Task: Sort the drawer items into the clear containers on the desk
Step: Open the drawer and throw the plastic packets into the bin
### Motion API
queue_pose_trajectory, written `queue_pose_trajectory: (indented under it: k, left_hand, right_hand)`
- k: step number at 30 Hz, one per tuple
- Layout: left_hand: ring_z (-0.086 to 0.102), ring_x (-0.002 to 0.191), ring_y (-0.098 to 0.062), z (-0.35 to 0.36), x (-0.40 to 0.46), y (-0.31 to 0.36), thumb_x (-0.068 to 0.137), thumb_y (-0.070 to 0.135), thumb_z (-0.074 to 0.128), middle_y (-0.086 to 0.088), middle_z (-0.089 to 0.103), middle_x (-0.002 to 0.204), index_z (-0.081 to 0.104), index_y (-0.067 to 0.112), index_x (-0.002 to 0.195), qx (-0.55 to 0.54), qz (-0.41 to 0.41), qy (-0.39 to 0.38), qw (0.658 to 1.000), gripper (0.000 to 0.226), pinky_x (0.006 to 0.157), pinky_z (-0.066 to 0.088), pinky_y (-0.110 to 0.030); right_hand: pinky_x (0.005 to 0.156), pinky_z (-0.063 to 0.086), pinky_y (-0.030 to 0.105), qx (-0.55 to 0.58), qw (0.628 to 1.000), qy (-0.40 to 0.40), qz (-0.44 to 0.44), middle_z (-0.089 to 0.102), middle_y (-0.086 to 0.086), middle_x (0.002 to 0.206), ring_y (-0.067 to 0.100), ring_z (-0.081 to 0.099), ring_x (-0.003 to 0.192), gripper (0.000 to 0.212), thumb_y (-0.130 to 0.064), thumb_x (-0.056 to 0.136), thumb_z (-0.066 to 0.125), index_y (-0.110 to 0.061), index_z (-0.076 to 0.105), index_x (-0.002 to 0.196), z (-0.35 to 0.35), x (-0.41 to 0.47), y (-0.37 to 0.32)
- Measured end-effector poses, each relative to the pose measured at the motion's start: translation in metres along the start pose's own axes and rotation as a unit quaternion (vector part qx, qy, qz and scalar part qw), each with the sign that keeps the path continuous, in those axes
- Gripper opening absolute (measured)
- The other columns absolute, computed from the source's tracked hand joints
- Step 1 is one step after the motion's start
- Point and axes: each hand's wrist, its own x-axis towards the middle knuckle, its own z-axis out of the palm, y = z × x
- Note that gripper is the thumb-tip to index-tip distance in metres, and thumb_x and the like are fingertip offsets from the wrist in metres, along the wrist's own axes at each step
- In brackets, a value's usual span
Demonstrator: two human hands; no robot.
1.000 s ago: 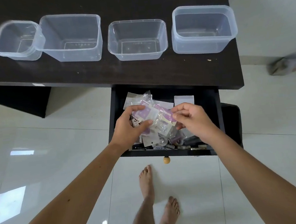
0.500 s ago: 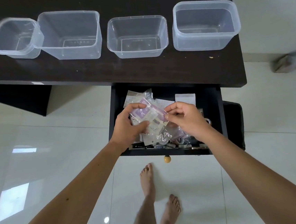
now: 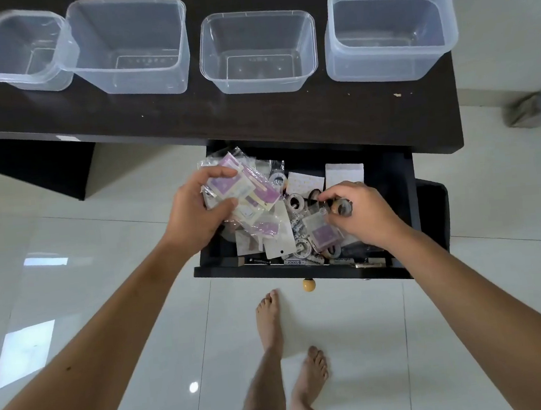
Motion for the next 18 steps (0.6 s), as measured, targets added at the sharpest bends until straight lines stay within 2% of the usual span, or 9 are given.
queue_pose_trajectory:
  k: [2,4,7,10,14,16,18]
  left_hand:
    - [0.079,0.1,-0.024,-0.006,-0.002,-0.001,0.092,-0.005,0.076,0.002,0.065,0.137,0.069,0.029,0.115,-0.005,-0.005,-0.006,1.0,0.041,0.075,0.067,-0.052]
    - [0.078,0.103,-0.024,-0.009,-0.005,-0.002,0.092,-0.005,0.076,0.002,0.064,0.137,0.069,0.029,0.114,-0.016,-0.009,-0.013,1.0,0.041,0.076,0.067,-0.053]
    - [0.078,0.105,-0.024,-0.012,-0.009,-0.006,0.092,-0.006,0.076,0.002,0.063,0.138,0.069,0.03,0.111,-0.029,-0.014,-0.015,0.999,0.041,0.078,0.066,-0.056]
    - [0.079,0.104,-0.025,-0.013,-0.012,-0.01,0.091,-0.007,0.075,-0.001,0.064,0.139,0.07,0.03,0.11,-0.054,-0.022,-0.01,0.998,0.042,0.08,0.064,-0.06]
    - [0.078,0.107,-0.026,-0.015,-0.015,-0.013,0.091,-0.007,0.075,0.0,0.064,0.137,0.07,0.029,0.11,-0.074,-0.023,-0.001,0.997,0.041,0.081,0.064,-0.06]
    - [0.077,0.107,-0.026,-0.017,-0.017,-0.015,0.091,-0.006,0.076,0.002,0.064,0.136,0.07,0.032,0.109,-0.069,-0.023,-0.001,0.997,0.042,0.08,0.064,-0.061]
    - [0.078,0.106,-0.028,-0.018,-0.017,-0.017,0.091,-0.006,0.076,0.002,0.064,0.136,0.07,0.032,0.109,-0.072,-0.026,-0.001,0.997,0.042,0.079,0.063,-0.063]
  right_hand:
    - [0.112,0.044,0.048,-0.072,0.997,-0.033,-0.001,0.063,-0.006,0.137,0.02,0.046,0.135,0.056,-0.016,0.088,0.084,-0.028,0.065,0.14,-0.002,0.002,0.003]
    - [0.112,0.044,0.048,-0.115,0.992,-0.045,0.004,0.056,-0.004,0.139,0.02,0.039,0.138,0.067,-0.021,0.087,0.085,-0.026,0.058,0.148,-0.008,0.003,0.005]
    - [0.111,0.046,0.045,-0.159,0.986,-0.053,0.028,0.054,-0.003,0.135,0.021,0.043,0.138,0.073,-0.031,0.085,0.087,-0.023,0.055,0.15,-0.014,0.003,0.009]
    - [0.097,0.052,0.04,-0.165,0.986,-0.025,0.023,0.057,-0.006,0.114,0.023,0.059,0.117,0.043,-0.026,0.085,0.088,-0.021,0.071,0.124,-0.017,0.003,0.018]
    - [0.087,0.056,0.039,-0.138,0.99,0.003,0.018,0.061,-0.007,0.105,0.017,0.064,0.092,0.017,-0.024,0.087,0.087,-0.025,0.075,0.098,-0.026,0.003,0.018]
    - [0.081,0.058,0.038,-0.122,0.993,0.002,0.009,0.066,-0.008,0.095,0.012,0.064,0.084,0.016,-0.023,0.088,0.086,-0.031,0.072,0.086,-0.033,0.003,0.016]
    - [0.071,0.053,0.03,-0.085,0.996,-0.017,0.005,0.069,-0.007,0.085,0.008,0.061,0.073,0.019,-0.023,0.088,0.086,-0.034,0.072,0.083,-0.036,0.003,0.009]
